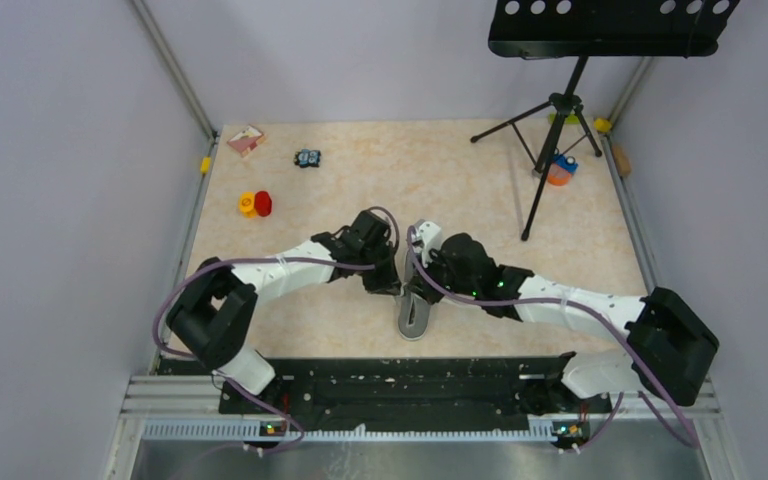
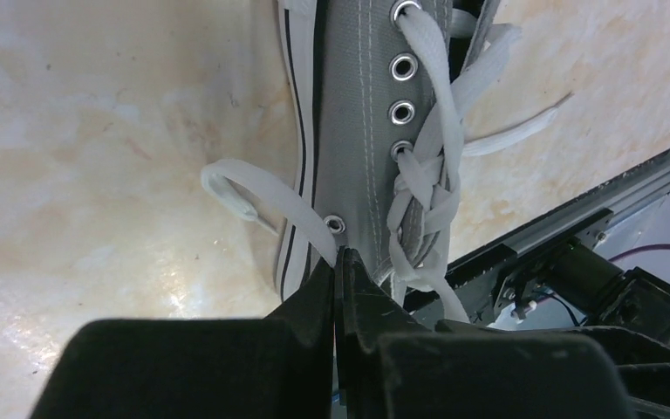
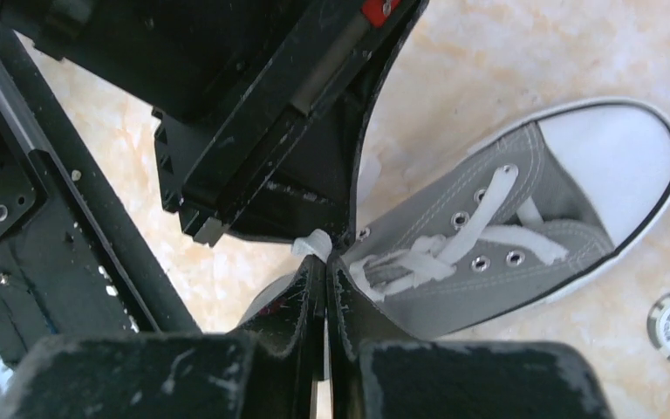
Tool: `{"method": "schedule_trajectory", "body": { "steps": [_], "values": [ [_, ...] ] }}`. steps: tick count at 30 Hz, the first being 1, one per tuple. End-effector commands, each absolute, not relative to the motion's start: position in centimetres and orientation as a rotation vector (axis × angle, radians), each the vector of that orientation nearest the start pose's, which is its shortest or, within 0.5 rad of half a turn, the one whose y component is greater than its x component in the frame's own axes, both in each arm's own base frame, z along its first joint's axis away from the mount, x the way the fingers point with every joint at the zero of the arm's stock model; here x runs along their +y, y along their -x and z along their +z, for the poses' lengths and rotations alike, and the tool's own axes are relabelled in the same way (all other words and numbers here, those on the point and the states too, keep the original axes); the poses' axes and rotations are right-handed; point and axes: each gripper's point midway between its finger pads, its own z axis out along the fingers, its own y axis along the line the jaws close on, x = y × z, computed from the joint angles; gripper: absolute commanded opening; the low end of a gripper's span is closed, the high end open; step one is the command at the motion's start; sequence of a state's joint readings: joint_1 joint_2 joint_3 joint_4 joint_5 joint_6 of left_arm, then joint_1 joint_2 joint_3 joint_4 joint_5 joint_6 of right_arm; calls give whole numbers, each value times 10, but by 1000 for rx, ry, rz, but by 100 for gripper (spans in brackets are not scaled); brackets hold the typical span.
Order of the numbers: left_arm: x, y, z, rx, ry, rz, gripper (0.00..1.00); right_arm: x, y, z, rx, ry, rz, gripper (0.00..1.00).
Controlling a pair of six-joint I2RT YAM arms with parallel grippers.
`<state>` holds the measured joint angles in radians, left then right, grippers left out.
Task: Tie the shoes
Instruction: Wrap the shoelace around the shoelace.
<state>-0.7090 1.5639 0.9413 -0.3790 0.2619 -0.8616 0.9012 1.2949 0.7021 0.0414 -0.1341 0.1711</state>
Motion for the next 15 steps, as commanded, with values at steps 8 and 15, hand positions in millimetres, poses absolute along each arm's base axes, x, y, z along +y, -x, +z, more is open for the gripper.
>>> {"method": "schedule_trajectory", "body": {
  "steps": [8,15],
  "values": [
    [-278,-241,82,2705,57,-716,23,325,-214,135,1992,747,838,0],
    [-221,-257,83,2600,-17,-341,44,331,-217,135,2007,705,855,0]
  ]
}}
